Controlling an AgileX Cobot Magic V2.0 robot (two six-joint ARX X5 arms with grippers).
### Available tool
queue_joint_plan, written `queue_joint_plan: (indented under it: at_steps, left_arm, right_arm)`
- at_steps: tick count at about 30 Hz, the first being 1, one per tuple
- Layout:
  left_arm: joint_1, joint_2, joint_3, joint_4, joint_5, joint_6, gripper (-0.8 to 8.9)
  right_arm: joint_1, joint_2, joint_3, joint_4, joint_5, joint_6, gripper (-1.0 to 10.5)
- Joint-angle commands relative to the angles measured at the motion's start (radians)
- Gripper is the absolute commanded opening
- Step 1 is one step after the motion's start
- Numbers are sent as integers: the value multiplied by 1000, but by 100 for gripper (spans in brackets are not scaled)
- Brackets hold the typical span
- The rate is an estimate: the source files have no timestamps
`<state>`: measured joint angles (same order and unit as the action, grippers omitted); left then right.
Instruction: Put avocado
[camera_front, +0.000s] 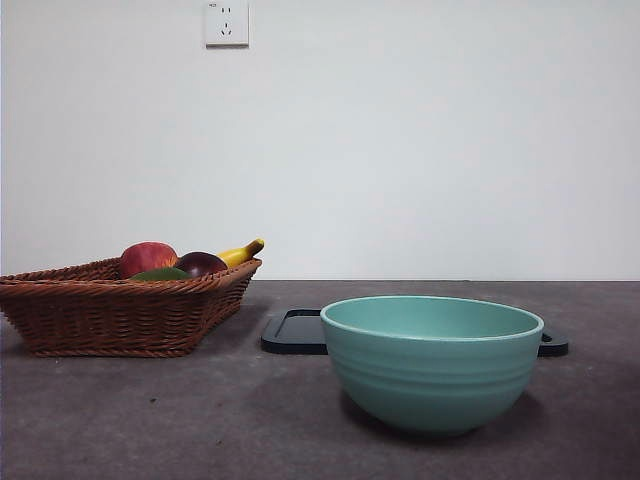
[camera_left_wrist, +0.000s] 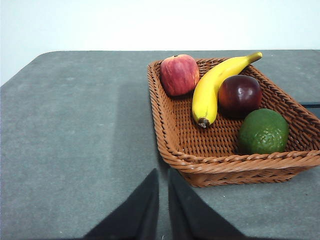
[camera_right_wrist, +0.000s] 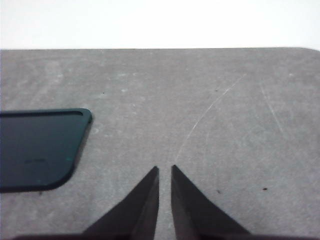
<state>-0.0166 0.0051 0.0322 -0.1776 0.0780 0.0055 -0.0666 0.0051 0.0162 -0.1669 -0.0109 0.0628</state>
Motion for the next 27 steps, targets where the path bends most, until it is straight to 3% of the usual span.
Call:
queue_joint_plan:
  at_steps: [1, 5, 8, 15, 19, 27]
  left_arm:
    - [-1, -2, -20, 4, 1, -47, 15]
    - [-1, -2, -19, 54, 1, -103, 15]
    - [-2, -2, -10, 60, 1, -126, 15]
    - [-5, 0, 24, 174, 1, -371, 16]
    - [-5, 14, 105, 170, 1, -389, 16]
    - [-5, 206, 394, 33, 19, -391, 16]
  right_arm:
    - [-2, -2, -5, 3, -24, 87, 33]
    - [-2, -2, -5, 3, -77, 126, 11]
    - [-1, -2, -1, 11, -93, 216, 11]
    - [-1, 6, 90, 2, -82, 320, 11]
    - [-1, 57, 187, -7, -79, 369, 11]
    - [-1, 285, 484, -146, -134, 347, 11]
